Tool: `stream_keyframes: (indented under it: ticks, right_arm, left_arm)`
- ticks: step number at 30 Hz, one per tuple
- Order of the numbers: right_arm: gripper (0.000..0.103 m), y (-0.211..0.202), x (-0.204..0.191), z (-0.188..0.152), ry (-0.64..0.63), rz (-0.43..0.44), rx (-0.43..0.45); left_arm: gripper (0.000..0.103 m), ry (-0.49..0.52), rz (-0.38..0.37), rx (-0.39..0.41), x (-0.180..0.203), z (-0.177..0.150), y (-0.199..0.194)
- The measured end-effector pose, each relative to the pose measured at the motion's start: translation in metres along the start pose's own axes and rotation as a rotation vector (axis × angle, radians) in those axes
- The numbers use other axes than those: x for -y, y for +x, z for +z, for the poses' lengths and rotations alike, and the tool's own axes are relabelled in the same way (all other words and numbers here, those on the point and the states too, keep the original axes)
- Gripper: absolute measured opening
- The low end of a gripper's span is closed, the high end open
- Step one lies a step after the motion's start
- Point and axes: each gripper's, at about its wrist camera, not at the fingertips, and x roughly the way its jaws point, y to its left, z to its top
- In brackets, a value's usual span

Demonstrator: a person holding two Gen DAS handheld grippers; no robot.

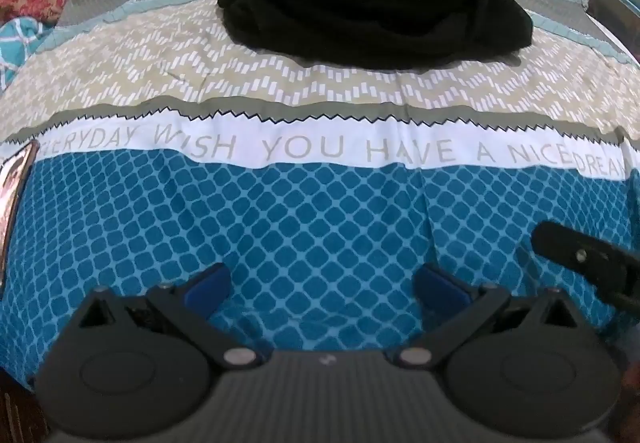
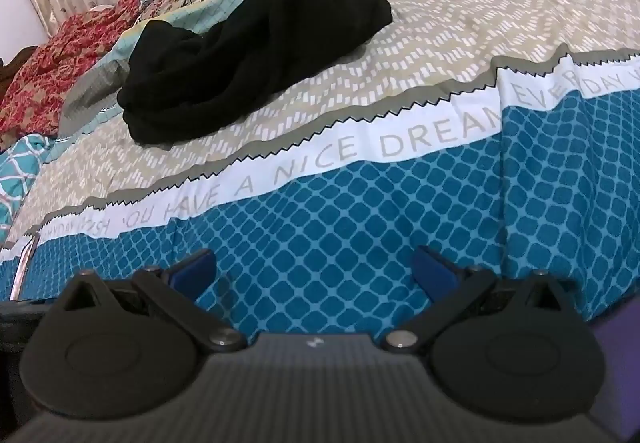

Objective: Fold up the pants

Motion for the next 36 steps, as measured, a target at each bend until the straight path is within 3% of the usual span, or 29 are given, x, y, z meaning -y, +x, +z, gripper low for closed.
stream_keyframes:
  ticks: [5, 8, 15, 24, 36]
  right_arm:
    - [0.103, -0.001, -0.005, 0.000, -0.036, -0.017, -0.011]
    - [0.103, -0.009, -0.011, 0.001, -0.058, -0.017, -0.019]
    - [0.103, -0.042, -0.021, 0.002, -0.124, 0.013, 0.053]
    - [0.103, -0.032, -0.023, -0.001, -0.097, 0.020, -0.001]
    - [0.103, -0.029, -0.023, -0.004, -0.099, 0.024, -0.031]
  left_arm:
    - [0.103, 0.010, 0.007, -0.001, 0.002, 0.005, -0.010]
    - [0.103, 0.016, 0.030, 0.052, -0.003, 0.007, -0.023]
    - [0.103, 0.002, 0.033, 0.098, -0.009, 0.009, -0.039]
    - [0.103, 0.012, 0.010, 0.088, -0.006, -0.012, -0.042]
    - [0.103, -0.008, 0.009, 0.081, -0.016, -0.011, -0.041]
